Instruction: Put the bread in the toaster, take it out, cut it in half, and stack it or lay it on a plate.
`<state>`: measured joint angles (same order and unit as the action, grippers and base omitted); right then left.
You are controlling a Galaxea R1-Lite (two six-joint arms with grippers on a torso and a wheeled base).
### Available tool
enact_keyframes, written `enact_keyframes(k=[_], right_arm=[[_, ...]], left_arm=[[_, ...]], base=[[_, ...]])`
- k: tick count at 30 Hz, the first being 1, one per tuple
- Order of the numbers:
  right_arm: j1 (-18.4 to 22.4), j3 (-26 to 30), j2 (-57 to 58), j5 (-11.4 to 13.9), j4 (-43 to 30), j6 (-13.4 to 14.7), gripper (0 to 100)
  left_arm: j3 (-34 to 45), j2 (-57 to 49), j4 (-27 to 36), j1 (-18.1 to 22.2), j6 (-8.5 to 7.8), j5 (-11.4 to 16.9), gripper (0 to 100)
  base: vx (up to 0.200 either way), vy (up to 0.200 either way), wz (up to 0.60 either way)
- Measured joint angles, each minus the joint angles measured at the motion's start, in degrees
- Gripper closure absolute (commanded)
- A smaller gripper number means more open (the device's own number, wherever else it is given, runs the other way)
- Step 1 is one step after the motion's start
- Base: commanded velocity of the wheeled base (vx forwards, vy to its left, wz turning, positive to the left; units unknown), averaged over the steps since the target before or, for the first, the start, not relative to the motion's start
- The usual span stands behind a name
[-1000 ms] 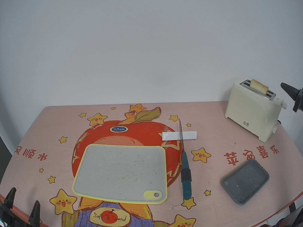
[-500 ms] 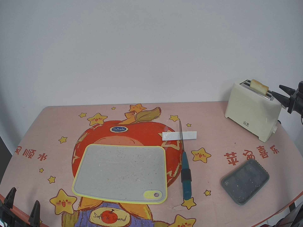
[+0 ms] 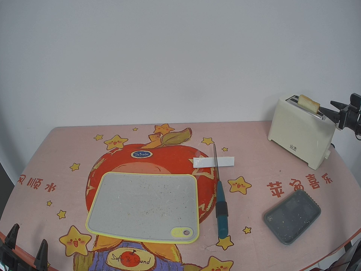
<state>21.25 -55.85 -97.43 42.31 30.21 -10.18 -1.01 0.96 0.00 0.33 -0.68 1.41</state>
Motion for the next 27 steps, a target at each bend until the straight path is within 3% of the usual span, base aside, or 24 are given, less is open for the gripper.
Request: enact_keyframes(k=[11, 27], right_arm=[[-4.7, -4.0, -5.0, -4.8, 0.1, -0.3, 0], [-5.7, -6.9, -8.7, -6.2, 0.1, -0.3, 0]], left_arm=[[0.0, 0.0, 0.0, 0.0, 0.0, 0.0, 0], [0.0, 0.0, 0.0, 0.0, 0.0, 0.0, 0]], base=[[0.0, 0.0, 0.0], [0.0, 0.0, 0.0]])
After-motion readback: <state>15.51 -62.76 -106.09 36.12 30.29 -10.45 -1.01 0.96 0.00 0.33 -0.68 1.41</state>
